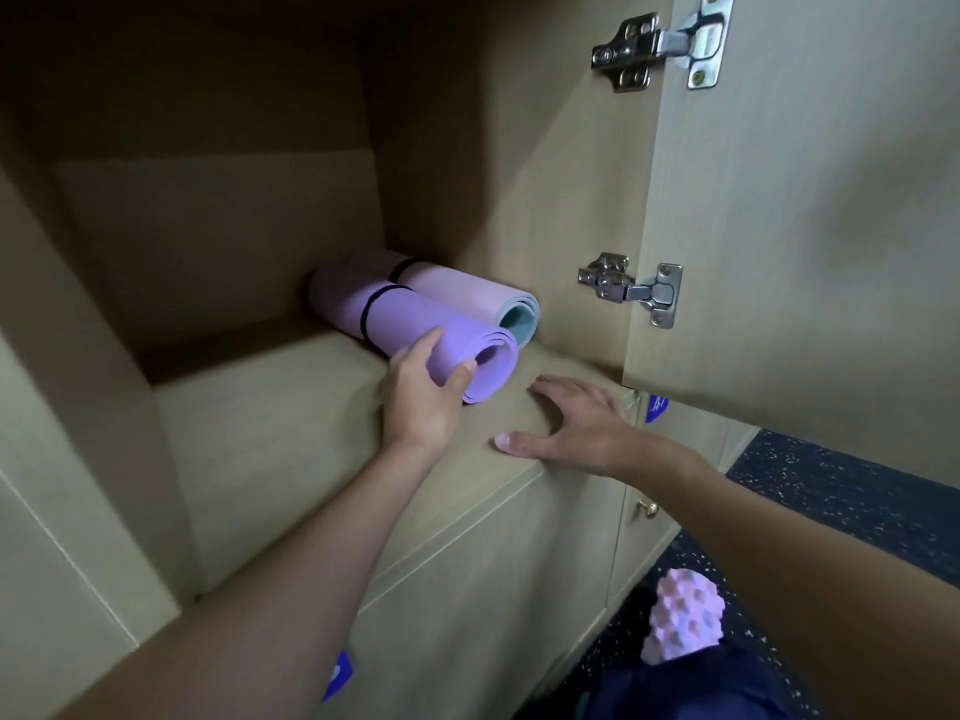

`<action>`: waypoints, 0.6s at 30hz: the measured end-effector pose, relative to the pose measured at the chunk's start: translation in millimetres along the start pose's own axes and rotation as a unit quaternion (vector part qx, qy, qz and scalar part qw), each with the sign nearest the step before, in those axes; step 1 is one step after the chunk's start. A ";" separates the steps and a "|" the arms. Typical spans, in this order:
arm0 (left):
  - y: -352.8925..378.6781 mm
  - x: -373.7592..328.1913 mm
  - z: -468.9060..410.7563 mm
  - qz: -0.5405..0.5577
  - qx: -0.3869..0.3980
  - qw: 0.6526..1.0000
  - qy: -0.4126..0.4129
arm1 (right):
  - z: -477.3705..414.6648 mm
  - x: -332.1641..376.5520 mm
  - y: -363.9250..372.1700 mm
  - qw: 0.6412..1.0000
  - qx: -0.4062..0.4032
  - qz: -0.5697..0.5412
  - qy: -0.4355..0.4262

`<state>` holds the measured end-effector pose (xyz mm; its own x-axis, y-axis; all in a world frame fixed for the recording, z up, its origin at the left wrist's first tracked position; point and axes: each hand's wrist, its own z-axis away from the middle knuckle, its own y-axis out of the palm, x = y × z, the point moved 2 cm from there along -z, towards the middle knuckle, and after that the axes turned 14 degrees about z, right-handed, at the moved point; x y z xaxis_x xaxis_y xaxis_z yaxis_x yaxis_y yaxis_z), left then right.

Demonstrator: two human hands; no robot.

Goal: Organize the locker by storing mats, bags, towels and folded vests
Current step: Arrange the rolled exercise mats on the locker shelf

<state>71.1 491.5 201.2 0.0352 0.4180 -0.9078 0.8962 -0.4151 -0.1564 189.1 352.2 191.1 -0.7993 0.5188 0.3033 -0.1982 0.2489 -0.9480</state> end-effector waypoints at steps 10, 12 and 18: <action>-1.8 11.1 -26.0 -0.051 -0.017 0.999 0.009 | -4.4 -3.9 6.3 1.000 -0.024 0.012 -0.014; -4.5 14.3 -33.5 -0.051 -0.029 0.998 0.001 | -3.2 -3.6 5.3 1.000 -0.019 0.012 -0.014; -2.9 17.5 -43.3 -0.044 -0.036 0.998 -0.001 | -5.9 -4.3 6.2 1.000 -0.025 -0.006 -0.015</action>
<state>88.3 534.9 202.6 -0.0458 0.4480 -0.8929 0.9250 -0.3184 -0.2072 194.6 356.3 184.5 -0.8137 0.4913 0.3105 -0.1790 0.2964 -0.9381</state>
